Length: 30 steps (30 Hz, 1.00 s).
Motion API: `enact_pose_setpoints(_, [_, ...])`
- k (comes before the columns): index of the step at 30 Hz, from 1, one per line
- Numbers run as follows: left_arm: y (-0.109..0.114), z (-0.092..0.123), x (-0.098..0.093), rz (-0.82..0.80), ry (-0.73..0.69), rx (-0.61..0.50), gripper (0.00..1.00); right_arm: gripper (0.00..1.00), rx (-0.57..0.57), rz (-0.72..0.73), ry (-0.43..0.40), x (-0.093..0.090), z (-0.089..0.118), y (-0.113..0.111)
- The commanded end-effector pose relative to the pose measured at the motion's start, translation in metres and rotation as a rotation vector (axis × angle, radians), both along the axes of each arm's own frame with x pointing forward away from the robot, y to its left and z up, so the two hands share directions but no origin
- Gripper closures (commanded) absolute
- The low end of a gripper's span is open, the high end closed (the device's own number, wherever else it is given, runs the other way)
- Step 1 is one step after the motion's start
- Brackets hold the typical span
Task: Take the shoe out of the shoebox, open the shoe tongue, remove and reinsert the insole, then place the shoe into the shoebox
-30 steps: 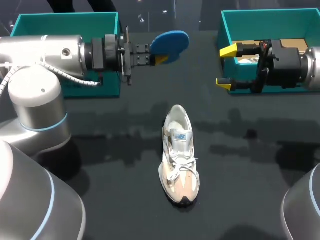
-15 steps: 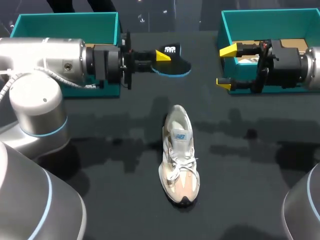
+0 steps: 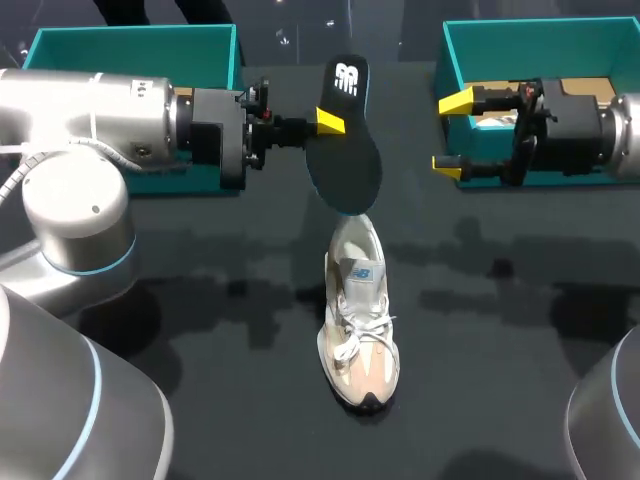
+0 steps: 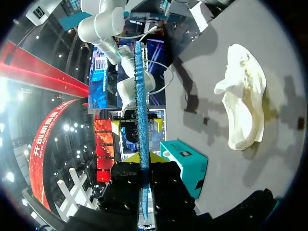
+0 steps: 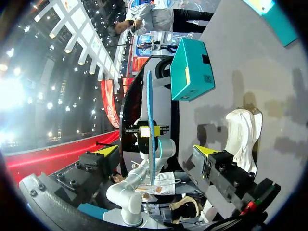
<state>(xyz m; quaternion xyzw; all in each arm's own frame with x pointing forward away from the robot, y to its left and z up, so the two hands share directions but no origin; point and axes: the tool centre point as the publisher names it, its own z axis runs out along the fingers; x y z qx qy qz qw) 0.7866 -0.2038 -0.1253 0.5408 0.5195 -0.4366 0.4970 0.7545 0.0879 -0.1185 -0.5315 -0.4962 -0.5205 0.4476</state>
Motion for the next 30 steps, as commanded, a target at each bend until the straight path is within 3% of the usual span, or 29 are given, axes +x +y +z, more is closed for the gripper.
enact_pose_setpoints(1, [-0.005, -0.004, 0.003, -0.013, -0.06, -0.005, 1.0, 0.0, -0.002, 0.044, -0.017, 0.007, -0.004, 0.008])
enact_pose_setpoints(8, [-0.01, -0.008, 0.007, -0.005, -0.028, -0.012, 1.0, 0.0, 0.019, 0.056, -0.05, 0.006, -0.016, 0.022])
enact_pose_setpoints(23, [-0.024, -0.017, 0.011, 0.057, 0.032, -0.014, 1.0, 0.0, -0.012, 0.099, -0.098, 0.004, -0.017, 0.047])
enact_pose_setpoints(30, [-0.029, -0.018, 0.013, 0.07, 0.051, -0.026, 1.0, 0.31, -0.017, 0.108, -0.104, 0.002, -0.016, 0.053])
